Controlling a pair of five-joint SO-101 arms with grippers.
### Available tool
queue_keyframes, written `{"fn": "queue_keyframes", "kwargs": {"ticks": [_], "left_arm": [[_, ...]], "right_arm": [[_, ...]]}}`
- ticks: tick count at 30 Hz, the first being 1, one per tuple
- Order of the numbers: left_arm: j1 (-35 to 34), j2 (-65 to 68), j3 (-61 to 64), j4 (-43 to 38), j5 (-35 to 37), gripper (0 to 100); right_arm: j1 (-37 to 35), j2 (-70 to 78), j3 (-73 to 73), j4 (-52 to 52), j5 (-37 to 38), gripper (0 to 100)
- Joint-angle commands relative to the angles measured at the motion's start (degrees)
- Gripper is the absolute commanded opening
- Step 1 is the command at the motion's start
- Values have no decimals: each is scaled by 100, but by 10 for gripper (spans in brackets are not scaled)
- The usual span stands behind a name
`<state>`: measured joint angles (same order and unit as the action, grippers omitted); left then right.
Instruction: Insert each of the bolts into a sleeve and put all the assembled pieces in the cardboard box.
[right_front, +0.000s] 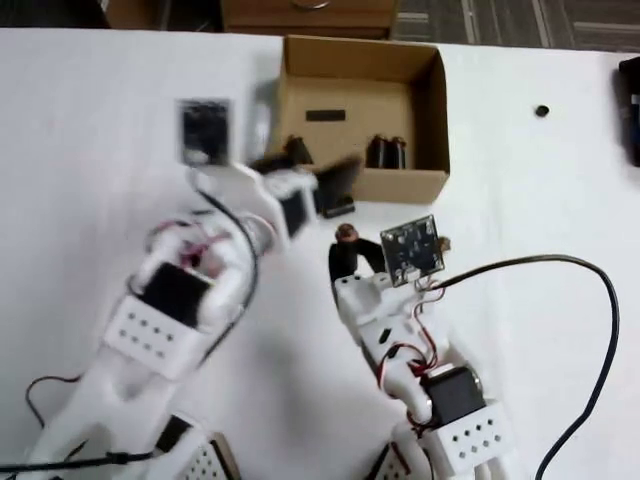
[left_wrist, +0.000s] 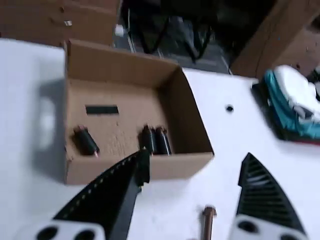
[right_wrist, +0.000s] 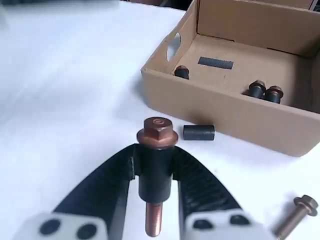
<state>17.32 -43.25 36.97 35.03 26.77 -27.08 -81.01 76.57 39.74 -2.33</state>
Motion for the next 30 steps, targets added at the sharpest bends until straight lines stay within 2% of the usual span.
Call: {"fn": "queue_keyframes", "kwargs": {"ticks": [1, 5, 9, 11, 13, 17, 21, 25, 30], "left_arm": [[-316, -273, -585, -97, 18, 295], [-352, -360, -330, 88, 18, 255], [-809, -352, 84, 571, 18, 2], [-1116, -369, 286, 932, 9, 40], [-1371, -334, 444, 1354, -229, 20], [-1503, -360, 901, 2092, -1433, 20], [-1538, -378, 1244, 2233, -2233, 20], [-1705, -387, 1323, 2084, -2268, 20], [-1591, -387, 1332, 1916, -2251, 20]], "right_arm": [[48, -101, -360, 22, -18, 20], [268, -101, -360, 13, -18, 20], [655, -101, -360, 22, -18, 20], [673, -101, -360, 31, -18, 20], [681, -101, -360, 119, -18, 20], [778, -92, -396, 347, -18, 19], [1033, -4, -571, 435, -9, 19], [1367, 919, -1433, 488, 220, 19], [1473, 3125, -3130, 760, 264, 19]]}}
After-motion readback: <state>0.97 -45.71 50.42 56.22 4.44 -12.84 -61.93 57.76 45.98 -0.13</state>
